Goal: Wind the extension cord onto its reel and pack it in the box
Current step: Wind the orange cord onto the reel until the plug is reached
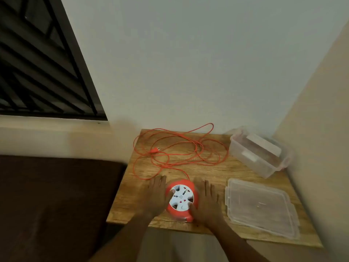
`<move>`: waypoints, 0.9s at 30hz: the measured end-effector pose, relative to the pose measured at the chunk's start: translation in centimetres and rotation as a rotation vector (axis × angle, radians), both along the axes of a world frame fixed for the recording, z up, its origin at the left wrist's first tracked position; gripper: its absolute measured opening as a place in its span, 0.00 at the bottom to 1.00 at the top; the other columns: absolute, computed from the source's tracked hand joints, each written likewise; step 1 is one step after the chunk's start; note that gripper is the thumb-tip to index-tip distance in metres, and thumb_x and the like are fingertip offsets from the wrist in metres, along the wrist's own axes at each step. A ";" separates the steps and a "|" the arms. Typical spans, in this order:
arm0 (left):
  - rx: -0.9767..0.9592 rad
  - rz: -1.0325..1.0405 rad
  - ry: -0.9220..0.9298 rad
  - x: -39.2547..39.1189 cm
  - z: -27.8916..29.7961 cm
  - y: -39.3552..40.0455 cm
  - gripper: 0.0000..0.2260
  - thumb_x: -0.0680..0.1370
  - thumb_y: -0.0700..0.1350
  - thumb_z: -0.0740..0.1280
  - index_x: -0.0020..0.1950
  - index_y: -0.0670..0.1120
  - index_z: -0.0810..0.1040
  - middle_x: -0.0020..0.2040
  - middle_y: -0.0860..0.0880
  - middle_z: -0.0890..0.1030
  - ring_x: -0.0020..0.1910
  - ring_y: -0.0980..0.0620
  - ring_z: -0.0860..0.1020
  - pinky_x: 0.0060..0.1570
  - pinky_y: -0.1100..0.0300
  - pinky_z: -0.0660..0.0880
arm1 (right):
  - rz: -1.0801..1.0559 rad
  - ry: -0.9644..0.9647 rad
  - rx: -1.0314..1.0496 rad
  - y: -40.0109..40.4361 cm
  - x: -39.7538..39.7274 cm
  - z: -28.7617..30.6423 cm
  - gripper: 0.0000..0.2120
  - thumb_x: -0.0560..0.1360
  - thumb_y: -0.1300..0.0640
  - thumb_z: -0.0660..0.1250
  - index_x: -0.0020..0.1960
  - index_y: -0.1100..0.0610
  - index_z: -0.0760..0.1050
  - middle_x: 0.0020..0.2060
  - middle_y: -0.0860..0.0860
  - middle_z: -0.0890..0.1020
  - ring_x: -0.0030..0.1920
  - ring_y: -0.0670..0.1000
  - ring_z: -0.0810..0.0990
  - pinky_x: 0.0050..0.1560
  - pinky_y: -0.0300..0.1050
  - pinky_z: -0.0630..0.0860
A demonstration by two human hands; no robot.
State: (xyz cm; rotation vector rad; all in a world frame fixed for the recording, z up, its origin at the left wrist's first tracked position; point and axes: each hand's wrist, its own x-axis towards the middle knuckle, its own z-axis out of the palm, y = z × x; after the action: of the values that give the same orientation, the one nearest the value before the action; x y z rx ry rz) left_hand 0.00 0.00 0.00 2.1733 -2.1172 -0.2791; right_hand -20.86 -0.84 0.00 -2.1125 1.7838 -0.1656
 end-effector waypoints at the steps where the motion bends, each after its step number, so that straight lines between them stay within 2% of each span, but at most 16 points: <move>1: 0.040 0.032 0.037 0.0 -0.4 -0.1 0.32 0.85 0.64 0.51 0.83 0.46 0.61 0.81 0.46 0.67 0.79 0.47 0.65 0.75 0.50 0.65 | -0.020 -0.045 0.028 0.3 0.2 0.0 0.41 0.75 0.37 0.57 0.79 0.51 0.42 0.79 0.55 0.50 0.78 0.59 0.48 0.74 0.61 0.51; 4: 0.104 0.116 0.174 -0.4 -1.0 -0.2 0.31 0.85 0.62 0.53 0.83 0.45 0.60 0.81 0.45 0.67 0.80 0.45 0.65 0.76 0.49 0.66 | -0.116 -0.166 0.126 0.6 0.5 -0.4 0.39 0.75 0.41 0.60 0.78 0.51 0.46 0.76 0.54 0.60 0.73 0.59 0.60 0.68 0.59 0.64; 6: 0.149 0.178 0.330 -1.3 -1.5 -0.6 0.31 0.86 0.59 0.57 0.83 0.43 0.61 0.81 0.43 0.68 0.79 0.43 0.66 0.77 0.48 0.65 | -0.141 -0.219 0.182 0.4 0.8 -0.6 0.38 0.75 0.45 0.61 0.78 0.52 0.47 0.73 0.56 0.65 0.71 0.59 0.62 0.68 0.56 0.64; 8: 0.184 0.253 0.489 -2.0 -1.6 -1.3 0.27 0.85 0.54 0.62 0.79 0.38 0.67 0.75 0.38 0.74 0.74 0.39 0.72 0.74 0.44 0.69 | -0.161 -0.308 0.228 0.0 1.2 -0.4 0.38 0.74 0.47 0.64 0.78 0.52 0.49 0.70 0.57 0.70 0.69 0.58 0.65 0.69 0.54 0.64; 10: 0.165 0.307 0.642 -2.6 -1.3 -2.2 0.18 0.84 0.48 0.66 0.68 0.36 0.77 0.60 0.35 0.81 0.60 0.35 0.80 0.63 0.40 0.76 | -0.195 -0.343 0.249 -0.6 1.3 -0.3 0.42 0.71 0.46 0.68 0.77 0.52 0.51 0.67 0.56 0.72 0.68 0.58 0.66 0.68 0.52 0.65; 11: 0.146 0.306 0.718 -2.8 -0.9 -2.7 0.13 0.83 0.46 0.68 0.62 0.38 0.81 0.53 0.36 0.82 0.54 0.35 0.81 0.57 0.40 0.79 | -0.212 -0.352 0.254 -1.0 1.3 0.0 0.44 0.70 0.45 0.70 0.78 0.52 0.50 0.67 0.56 0.71 0.68 0.58 0.67 0.67 0.51 0.66; 13: 0.086 0.267 0.821 -3.1 0.6 -3.7 0.08 0.82 0.45 0.70 0.56 0.44 0.85 0.51 0.38 0.81 0.49 0.38 0.81 0.45 0.49 0.81 | -0.215 -0.390 0.223 -2.1 0.8 1.0 0.46 0.68 0.44 0.72 0.78 0.52 0.50 0.67 0.57 0.69 0.66 0.58 0.68 0.65 0.51 0.68; 15: 0.017 0.250 0.902 -3.4 2.5 -4.8 0.05 0.81 0.43 0.71 0.53 0.46 0.86 0.47 0.42 0.81 0.44 0.44 0.82 0.36 0.61 0.78 | -0.169 -0.432 0.151 -3.6 -0.1 2.5 0.45 0.68 0.45 0.73 0.77 0.50 0.54 0.66 0.56 0.69 0.65 0.57 0.69 0.65 0.55 0.71; 16: -0.016 0.249 0.949 -3.6 3.6 -5.4 0.04 0.81 0.42 0.71 0.51 0.49 0.86 0.45 0.44 0.84 0.42 0.45 0.84 0.34 0.61 0.77 | -0.132 -0.456 0.112 -4.5 -0.5 3.4 0.43 0.68 0.45 0.73 0.76 0.49 0.56 0.66 0.55 0.70 0.65 0.57 0.69 0.65 0.56 0.71; 18: -0.055 0.270 1.042 -4.1 5.8 -6.9 0.04 0.81 0.44 0.71 0.49 0.53 0.83 0.44 0.49 0.86 0.41 0.47 0.86 0.34 0.59 0.79 | -0.063 -0.511 0.014 -6.3 -1.2 5.7 0.41 0.67 0.44 0.74 0.75 0.49 0.58 0.67 0.52 0.70 0.66 0.55 0.69 0.66 0.55 0.69; 20: -0.083 0.321 1.126 -4.6 7.9 -8.7 0.03 0.81 0.48 0.72 0.52 0.51 0.80 0.48 0.47 0.87 0.43 0.47 0.87 0.36 0.58 0.82 | 0.001 -0.555 -0.093 -8.3 -1.9 8.0 0.41 0.66 0.44 0.75 0.74 0.49 0.60 0.66 0.50 0.71 0.65 0.53 0.70 0.66 0.54 0.69; 23: -0.158 0.296 1.225 -5.5 10.4 -10.9 0.08 0.80 0.53 0.71 0.54 0.50 0.81 0.45 0.50 0.87 0.41 0.56 0.87 0.34 0.65 0.81 | 0.050 -0.528 -0.190 -10.7 -2.7 10.8 0.40 0.65 0.43 0.75 0.71 0.48 0.61 0.65 0.49 0.72 0.64 0.51 0.71 0.65 0.54 0.72; 24: -0.191 0.278 1.245 -6.0 11.2 -11.5 0.08 0.80 0.54 0.71 0.52 0.51 0.81 0.45 0.50 0.88 0.41 0.57 0.87 0.34 0.66 0.80 | 0.066 -0.504 -0.217 -11.5 -3.0 11.6 0.40 0.64 0.41 0.74 0.71 0.47 0.61 0.65 0.49 0.72 0.64 0.51 0.70 0.65 0.52 0.72; 26: -0.249 0.273 1.271 -6.7 12.4 -12.8 0.09 0.81 0.54 0.71 0.51 0.49 0.81 0.48 0.46 0.87 0.41 0.56 0.87 0.34 0.66 0.81 | 0.097 -0.450 -0.269 -12.9 -3.5 13.1 0.41 0.62 0.39 0.72 0.71 0.45 0.60 0.69 0.49 0.68 0.67 0.52 0.67 0.65 0.49 0.69; 27: -0.270 0.277 1.278 -7.1 13.1 -13.5 0.09 0.81 0.54 0.71 0.51 0.48 0.80 0.50 0.43 0.86 0.41 0.56 0.87 0.34 0.65 0.81 | 0.103 -0.429 -0.294 -13.6 -3.8 13.8 0.41 0.62 0.38 0.71 0.71 0.43 0.59 0.72 0.50 0.64 0.69 0.53 0.64 0.65 0.51 0.68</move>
State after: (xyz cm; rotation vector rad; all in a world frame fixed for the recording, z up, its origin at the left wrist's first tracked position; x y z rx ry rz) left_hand -7.05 -13.49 13.08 1.3931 -1.0343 -0.9497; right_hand -24.67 -14.47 13.78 -2.1450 1.4626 -0.8304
